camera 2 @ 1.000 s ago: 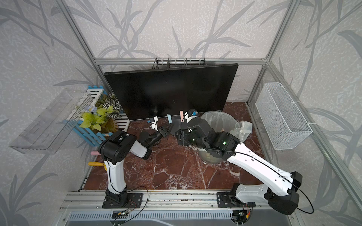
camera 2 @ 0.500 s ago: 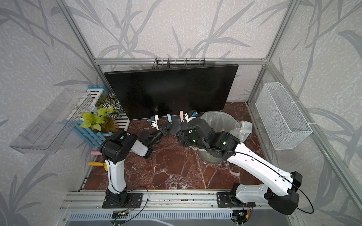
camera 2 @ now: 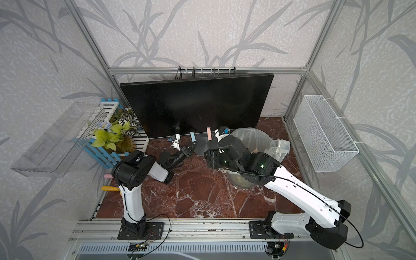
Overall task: Remove the sticky note from the monitor
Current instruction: Tear off the sticky note from the monitor, then place the sticky note in the trash bin.
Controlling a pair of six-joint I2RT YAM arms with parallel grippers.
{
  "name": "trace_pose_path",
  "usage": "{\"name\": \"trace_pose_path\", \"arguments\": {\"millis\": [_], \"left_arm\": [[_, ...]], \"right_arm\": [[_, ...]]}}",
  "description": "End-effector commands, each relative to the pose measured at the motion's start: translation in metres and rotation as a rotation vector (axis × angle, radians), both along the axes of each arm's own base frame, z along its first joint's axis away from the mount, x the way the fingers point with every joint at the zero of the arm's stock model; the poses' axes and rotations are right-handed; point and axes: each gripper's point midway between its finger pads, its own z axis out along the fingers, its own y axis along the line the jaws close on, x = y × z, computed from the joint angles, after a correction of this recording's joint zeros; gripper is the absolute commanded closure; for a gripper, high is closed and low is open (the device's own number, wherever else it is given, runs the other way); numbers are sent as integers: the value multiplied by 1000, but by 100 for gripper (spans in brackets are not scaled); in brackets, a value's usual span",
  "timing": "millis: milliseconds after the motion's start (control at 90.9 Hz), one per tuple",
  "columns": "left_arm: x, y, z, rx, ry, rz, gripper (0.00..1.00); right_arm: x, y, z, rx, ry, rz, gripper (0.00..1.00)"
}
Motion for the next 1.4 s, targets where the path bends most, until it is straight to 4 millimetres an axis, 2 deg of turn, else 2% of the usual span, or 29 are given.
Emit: {"name": "trace_pose_path", "arguments": {"millis": [0, 165, 220, 297, 363, 385, 407, 451, 484, 528, 627, 660, 671, 748, 825, 902, 957, 990, 1231, 1385], "left_arm": [[-21, 7, 56, -92, -172, -7, 100], [-41, -10, 64, -76, -154, -73, 100], [-52, -21, 71, -65, -162, -103, 100], [-66, -42, 78, -25, -159, -154, 100], [-79, -62, 98, 13, -181, -197, 100], [-83, -70, 95, 47, -169, -210, 100], [-86, -76, 101, 69, -182, -220, 100], [-92, -87, 122, 101, -212, -231, 100], [-94, -94, 125, 140, -197, -239, 100], [-98, -101, 143, 168, -221, -244, 100], [-101, -121, 170, 264, -218, -270, 100], [-102, -130, 175, 305, -210, -283, 100], [-102, -133, 171, 329, -192, -290, 100], [-103, -153, 186, 417, -187, -313, 100], [-106, -175, 174, 524, -140, -357, 100], [-112, -194, 184, 581, -148, -382, 99], [-116, -207, 174, 651, -143, -392, 97], [-118, -212, 179, 676, -162, -383, 95], [-130, -233, 172, 926, -178, -356, 85], [-134, -242, 165, 1046, -182, -353, 68]], "right_arm": [[-1, -17, 9, -6, -41, -37, 31], [3, -35, 18, 2, -66, -74, 31], [3, -41, 22, 0, -75, -83, 31], [12, -61, 28, 10, -89, -138, 31], [16, -77, 34, 21, -98, -172, 31], [17, -82, 36, 25, -100, -183, 30], [19, -89, 38, 33, -105, -200, 30], [20, -101, 42, 36, -110, -227, 30], [22, -111, 45, 41, -114, -249, 31], [22, -122, 47, 38, -119, -269, 30], [27, -153, 52, 30, -123, -356, 29], [28, -164, 53, 24, -127, -384, 29], [29, -167, 54, 23, -126, -392, 29], [33, -190, 55, 3, -126, -456, 28], [36, -210, 56, -14, -118, -510, 27], [39, -228, 55, -18, -103, -559, 26], [41, -238, 53, -14, -84, -585, 26], [42, -242, 52, -9, -74, -597, 26], [56, -264, 28, 67, 40, -627, 26], [63, -268, 15, 92, 92, -614, 25]]}}
